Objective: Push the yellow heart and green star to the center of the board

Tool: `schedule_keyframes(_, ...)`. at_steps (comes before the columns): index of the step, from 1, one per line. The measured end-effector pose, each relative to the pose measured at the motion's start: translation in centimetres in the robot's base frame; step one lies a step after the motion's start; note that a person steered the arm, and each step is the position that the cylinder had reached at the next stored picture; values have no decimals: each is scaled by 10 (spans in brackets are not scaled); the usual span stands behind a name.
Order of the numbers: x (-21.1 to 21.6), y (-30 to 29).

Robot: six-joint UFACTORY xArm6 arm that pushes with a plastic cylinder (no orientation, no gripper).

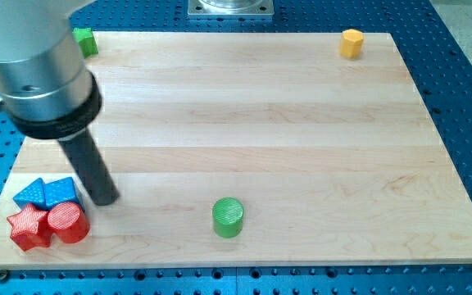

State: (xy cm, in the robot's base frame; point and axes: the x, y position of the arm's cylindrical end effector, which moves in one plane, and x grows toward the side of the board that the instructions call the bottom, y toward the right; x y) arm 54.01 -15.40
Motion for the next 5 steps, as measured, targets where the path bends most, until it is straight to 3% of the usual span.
schedule_keyframes(1, -29, 38)
schedule_keyframes(2, -67, 34)
schedule_keyframes(3, -71, -54)
schedule_keyframes(4, -84, -99)
schedule_keyframes(5, -109, -99)
